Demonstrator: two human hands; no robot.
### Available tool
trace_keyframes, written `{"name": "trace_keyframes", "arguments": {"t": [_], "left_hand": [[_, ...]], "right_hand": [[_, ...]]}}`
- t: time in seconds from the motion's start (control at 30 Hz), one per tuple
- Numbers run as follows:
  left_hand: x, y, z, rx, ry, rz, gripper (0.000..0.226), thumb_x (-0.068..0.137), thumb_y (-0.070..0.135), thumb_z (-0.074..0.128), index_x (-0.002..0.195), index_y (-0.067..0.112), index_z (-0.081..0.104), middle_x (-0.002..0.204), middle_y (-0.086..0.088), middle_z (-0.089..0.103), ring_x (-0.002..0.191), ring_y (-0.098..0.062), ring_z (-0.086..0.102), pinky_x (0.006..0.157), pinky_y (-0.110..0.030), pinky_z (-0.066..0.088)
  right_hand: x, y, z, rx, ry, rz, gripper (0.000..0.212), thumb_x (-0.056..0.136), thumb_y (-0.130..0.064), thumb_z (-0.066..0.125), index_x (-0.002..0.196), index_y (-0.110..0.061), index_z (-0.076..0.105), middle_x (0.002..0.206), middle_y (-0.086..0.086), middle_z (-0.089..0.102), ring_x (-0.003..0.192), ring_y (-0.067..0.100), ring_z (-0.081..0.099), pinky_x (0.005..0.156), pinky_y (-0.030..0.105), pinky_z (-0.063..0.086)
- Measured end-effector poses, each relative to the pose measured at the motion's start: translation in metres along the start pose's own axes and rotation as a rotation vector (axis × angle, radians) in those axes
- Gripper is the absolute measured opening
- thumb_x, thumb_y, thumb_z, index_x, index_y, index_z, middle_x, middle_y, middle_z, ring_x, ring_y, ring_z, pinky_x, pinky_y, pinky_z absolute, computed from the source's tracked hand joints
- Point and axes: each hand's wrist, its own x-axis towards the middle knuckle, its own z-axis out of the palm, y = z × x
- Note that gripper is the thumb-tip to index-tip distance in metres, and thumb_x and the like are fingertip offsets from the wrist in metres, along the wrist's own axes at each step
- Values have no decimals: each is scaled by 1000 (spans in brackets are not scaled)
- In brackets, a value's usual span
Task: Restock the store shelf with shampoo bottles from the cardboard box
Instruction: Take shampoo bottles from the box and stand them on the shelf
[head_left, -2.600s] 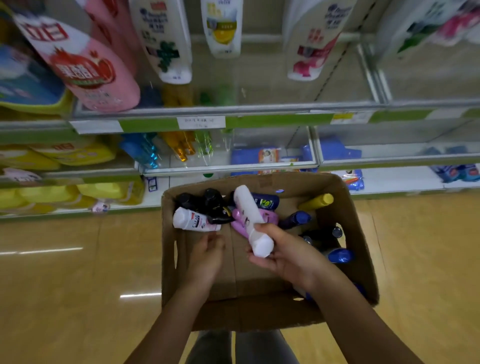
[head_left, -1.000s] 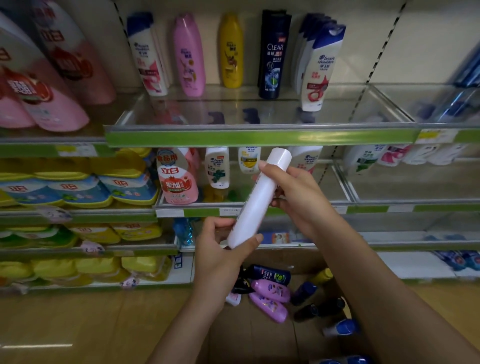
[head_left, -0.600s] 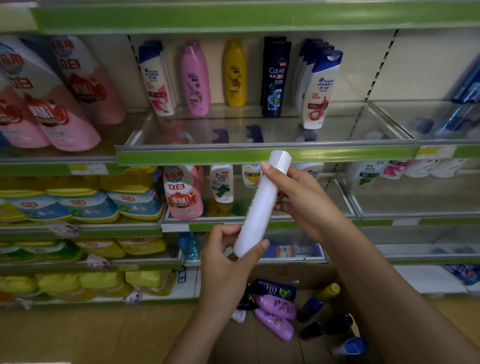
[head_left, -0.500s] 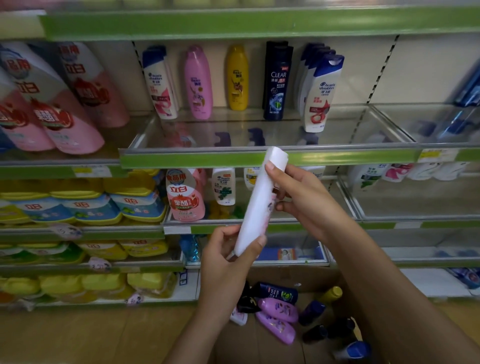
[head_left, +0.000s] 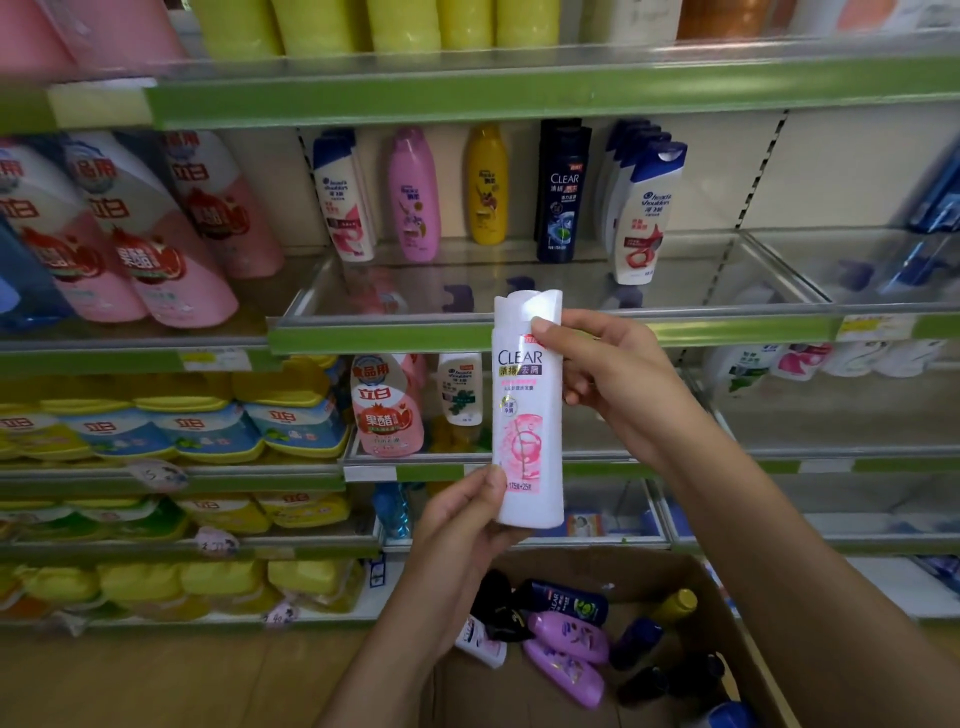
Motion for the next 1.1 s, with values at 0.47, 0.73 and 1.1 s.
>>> {"name": "trace_keyframes", "arguments": {"t": [0.47,0.73,1.1], "left_hand": [[-15,24,-10,195,-119,53,47,76,32,60,119,13,59,110,-2,72,104,-18,67,83,-28,55],[-6,27,3,369,-185,106,33,78,30,65,109,20,63,103,4,74,97,-10,69,84,-25,54],[15,2,81,572,-321,159,31,83,15,69,112,13,60,109,0,70,94,-7,68,78,-18,55]], "right_hand": [[-23,-19,24,-47,91,-45,37,79,-30,76,112,-16,65,89,7,75,46,4,48,48,18,44],[-48,-22,11,-26,69,-105,33,90,-25,65,121,-16,61,98,5,74,79,15,71,56,17,50],[-80,-30,-82,30,223,-206,27,90,-11,63,114,-1,65,108,18,70,98,26,69,84,37,56]]}}
